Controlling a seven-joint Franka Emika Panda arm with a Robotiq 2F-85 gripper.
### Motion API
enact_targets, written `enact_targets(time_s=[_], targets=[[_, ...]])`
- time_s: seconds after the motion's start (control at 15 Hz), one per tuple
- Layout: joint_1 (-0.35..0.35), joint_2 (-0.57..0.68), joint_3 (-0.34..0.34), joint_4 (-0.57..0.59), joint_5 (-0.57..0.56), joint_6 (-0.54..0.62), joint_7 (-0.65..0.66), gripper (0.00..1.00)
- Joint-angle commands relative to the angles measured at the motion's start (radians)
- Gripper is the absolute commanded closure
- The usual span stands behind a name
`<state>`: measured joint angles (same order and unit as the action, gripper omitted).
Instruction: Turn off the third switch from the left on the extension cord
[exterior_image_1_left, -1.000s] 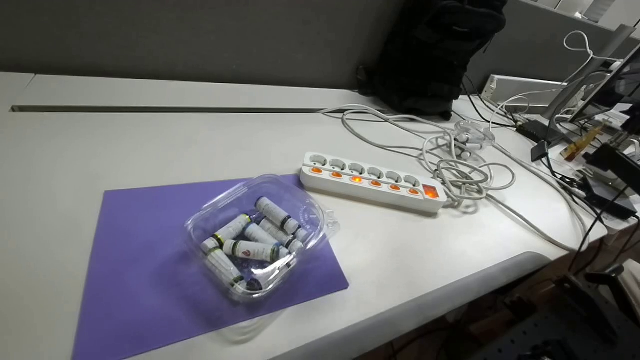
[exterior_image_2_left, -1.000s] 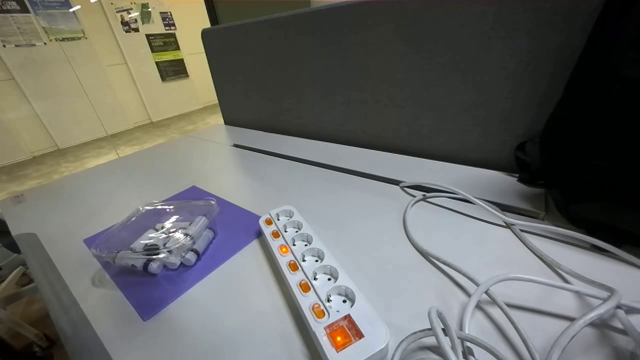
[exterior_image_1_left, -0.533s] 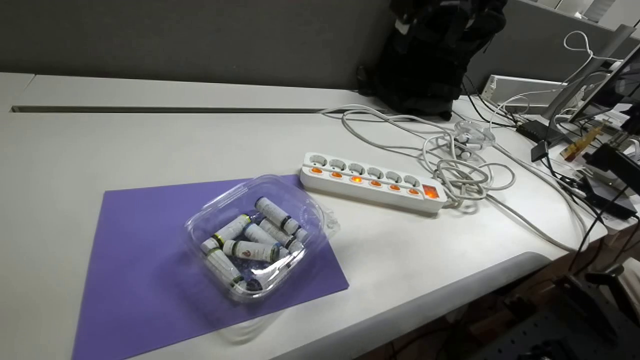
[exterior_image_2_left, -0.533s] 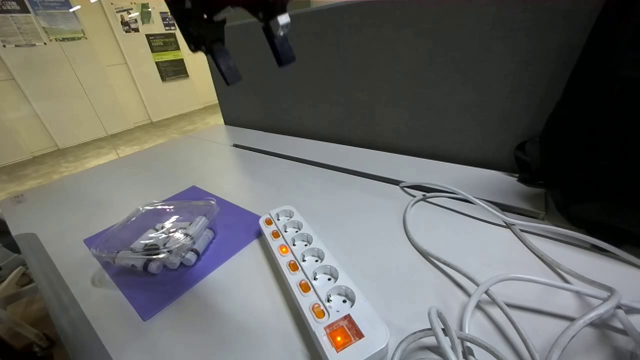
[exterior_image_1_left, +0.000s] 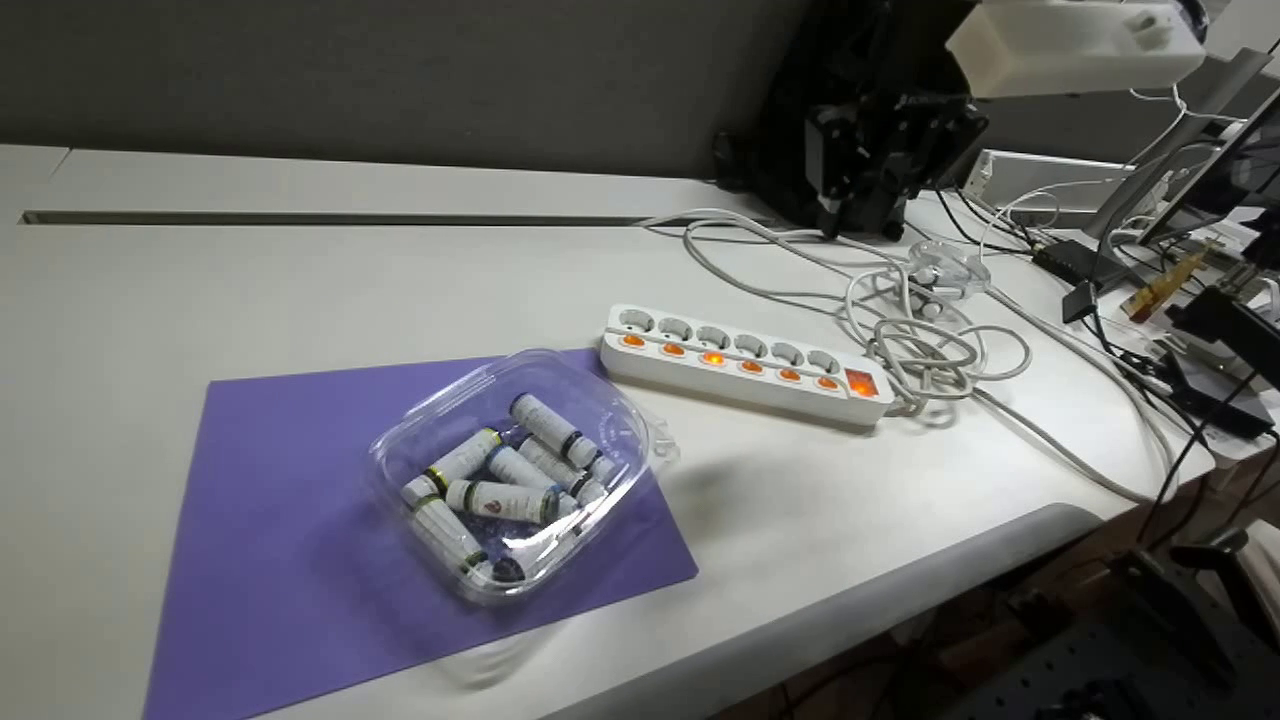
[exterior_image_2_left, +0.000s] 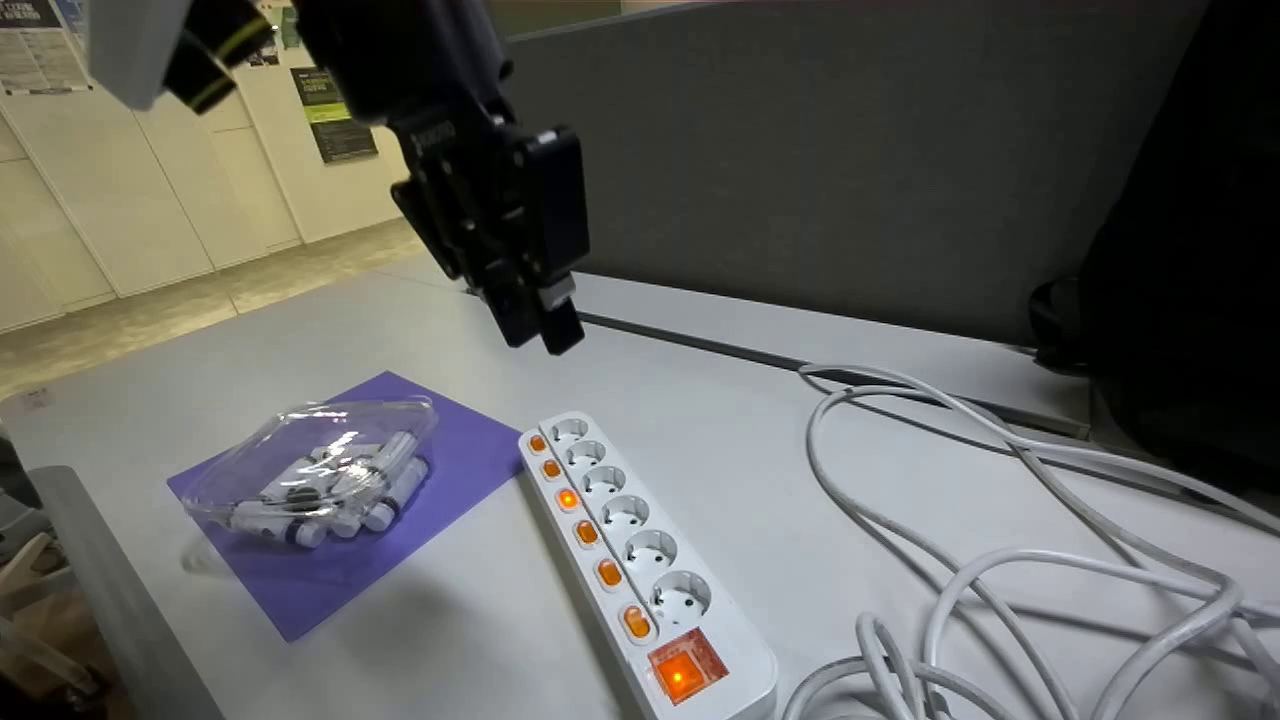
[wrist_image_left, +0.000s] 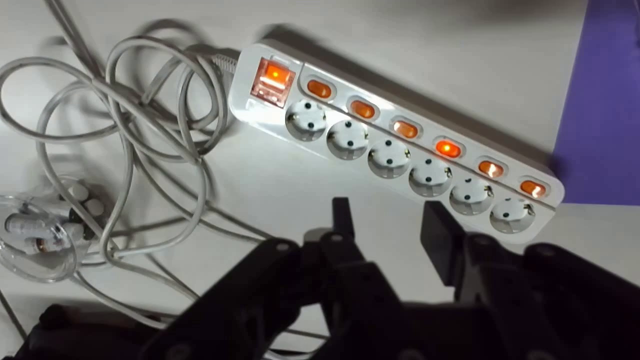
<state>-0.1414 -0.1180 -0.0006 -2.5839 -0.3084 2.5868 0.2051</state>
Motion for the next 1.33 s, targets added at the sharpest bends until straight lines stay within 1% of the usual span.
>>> enact_targets(time_s=[0.0,0.07,0.13,0.2,0.27,0.33,0.73,1.07,1.27], targets=[[-0.007,0.05,-0.024,-0.022,-0.025,0.041,0.073,0.88],[-0.005,0.067,-0.03,-0.019,-0.025,0.045,0.077,0.95],[-0.001,0.088,-0.036,-0.012,-0.021,0.049,0.082,0.99],[0.004,0.106,-0.041,-0.005,-0.013,0.052,0.082,1.0],[0.008,0.126,-0.045,0.003,-0.013,0.053,0.086,1.0],[0.013,0.093,-0.05,-0.015,0.0,0.041,0.036,1.0],[0.017,0.108,-0.056,-0.011,-0.01,0.045,0.04,1.0],[0.027,0.202,-0.061,0.013,-0.008,0.123,0.039,1.0],[0.049,0.266,-0.071,0.026,0.002,0.183,0.046,1.0]])
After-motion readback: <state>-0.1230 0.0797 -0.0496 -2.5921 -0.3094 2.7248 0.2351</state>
